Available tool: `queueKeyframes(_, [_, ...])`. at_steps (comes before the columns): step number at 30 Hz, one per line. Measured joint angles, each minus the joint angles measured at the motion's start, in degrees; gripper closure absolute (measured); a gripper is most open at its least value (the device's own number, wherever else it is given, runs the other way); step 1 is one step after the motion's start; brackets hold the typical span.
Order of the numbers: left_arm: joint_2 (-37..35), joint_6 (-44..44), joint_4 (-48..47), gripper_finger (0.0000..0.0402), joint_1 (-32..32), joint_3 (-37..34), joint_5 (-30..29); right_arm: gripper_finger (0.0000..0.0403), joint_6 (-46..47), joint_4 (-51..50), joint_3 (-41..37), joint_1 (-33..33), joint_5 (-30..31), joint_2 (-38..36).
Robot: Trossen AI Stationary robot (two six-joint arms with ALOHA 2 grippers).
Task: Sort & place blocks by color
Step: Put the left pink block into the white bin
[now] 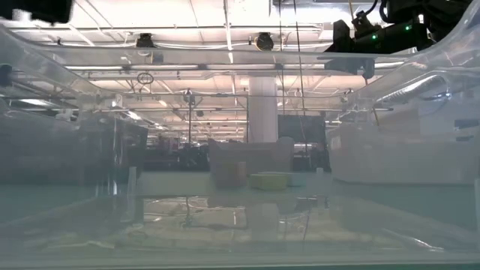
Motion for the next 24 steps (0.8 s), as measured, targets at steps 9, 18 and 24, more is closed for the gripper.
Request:
queueKeyframes(9, [9.9,-10.0,1.7,0.0121,-3.7,0.0,11.2,0.0222,0.0,0.0,0.0,0.0,0.0,0.0])
queueKeyframes(18, [15.9,-13.3,2.6,0.0147,-3.5,0.0,12.1,0.0222,0.0,0.0,0.0,0.0,0.0,0.0])
queueKeyframes(24, [17.6,-16.8,2.5,0.0196,-2.3,0.0,12.9,0.0222,0.0,0.0,0.0,0.0,0.0,0.0])
